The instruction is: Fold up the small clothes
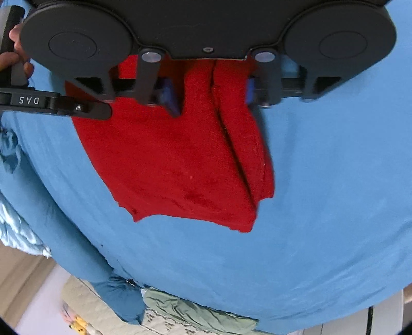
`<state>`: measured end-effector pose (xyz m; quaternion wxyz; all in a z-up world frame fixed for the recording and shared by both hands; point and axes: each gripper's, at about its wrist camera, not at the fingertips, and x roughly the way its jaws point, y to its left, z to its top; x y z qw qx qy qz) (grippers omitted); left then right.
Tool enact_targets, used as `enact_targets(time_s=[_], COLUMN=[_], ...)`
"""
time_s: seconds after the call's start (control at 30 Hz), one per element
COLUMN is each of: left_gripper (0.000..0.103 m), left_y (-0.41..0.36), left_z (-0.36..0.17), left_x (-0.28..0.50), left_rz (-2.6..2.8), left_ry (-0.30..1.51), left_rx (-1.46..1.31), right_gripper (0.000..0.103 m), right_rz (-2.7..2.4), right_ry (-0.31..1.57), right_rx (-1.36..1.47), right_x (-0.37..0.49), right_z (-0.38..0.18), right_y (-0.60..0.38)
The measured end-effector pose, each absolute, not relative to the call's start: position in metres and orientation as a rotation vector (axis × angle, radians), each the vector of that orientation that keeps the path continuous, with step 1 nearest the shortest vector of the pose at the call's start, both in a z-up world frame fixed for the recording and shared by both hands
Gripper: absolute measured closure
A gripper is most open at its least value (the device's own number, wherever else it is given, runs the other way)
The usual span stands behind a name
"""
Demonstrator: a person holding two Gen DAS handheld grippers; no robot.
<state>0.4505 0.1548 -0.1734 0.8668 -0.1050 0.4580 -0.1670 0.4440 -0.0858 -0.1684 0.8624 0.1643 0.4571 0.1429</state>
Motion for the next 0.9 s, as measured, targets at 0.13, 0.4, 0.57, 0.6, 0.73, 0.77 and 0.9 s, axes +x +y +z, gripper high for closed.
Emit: enact_targets(time_s=[0.13, 0.4, 0.57, 0.6, 0.73, 0.77, 0.9], left_gripper=[0.075, 0.076, 0.075, 0.075, 0.072, 0.064, 0.045], left_y=[0.144, 0.109, 0.080, 0.073, 0.044, 0.041, 0.046], left_z=[-0.155, -0.087, -0.109, -0.120, -0.162, -0.165, -0.150], left_x=[0.444, 0.355, 0.282, 0.269, 0.231, 0.224, 0.205], left_rz=[-0.343, -0.439, -0.481, -0.474, -0.409, -0.393, -0.291], left_ry=[0.932, 0.822, 0.817, 0.825, 0.836, 0.821, 0.726], left_rx=[-0.191, -0.171, -0.215, -0.226, -0.151, -0.126, -0.094], right_gripper=[0.065, 0.065, 0.065, 0.064, 0.061, 0.053, 0.024], right_rz=[0.310, 0.331, 0.290, 0.267, 0.171, 0.152, 0.092], right_ry=[0.898, 0.853, 0.833, 0.839, 0.878, 0.867, 0.761], right_rx=[0.343, 0.305, 0.289, 0.286, 0.307, 0.324, 0.347], right_x=[0.436, 0.359, 0.273, 0.254, 0.206, 0.196, 0.164], right_z=[-0.146, -0.066, -0.064, -0.076, -0.130, -0.141, -0.144], right_y=[-0.085, -0.115, -0.153, -0.158, -0.176, -0.181, -0.191])
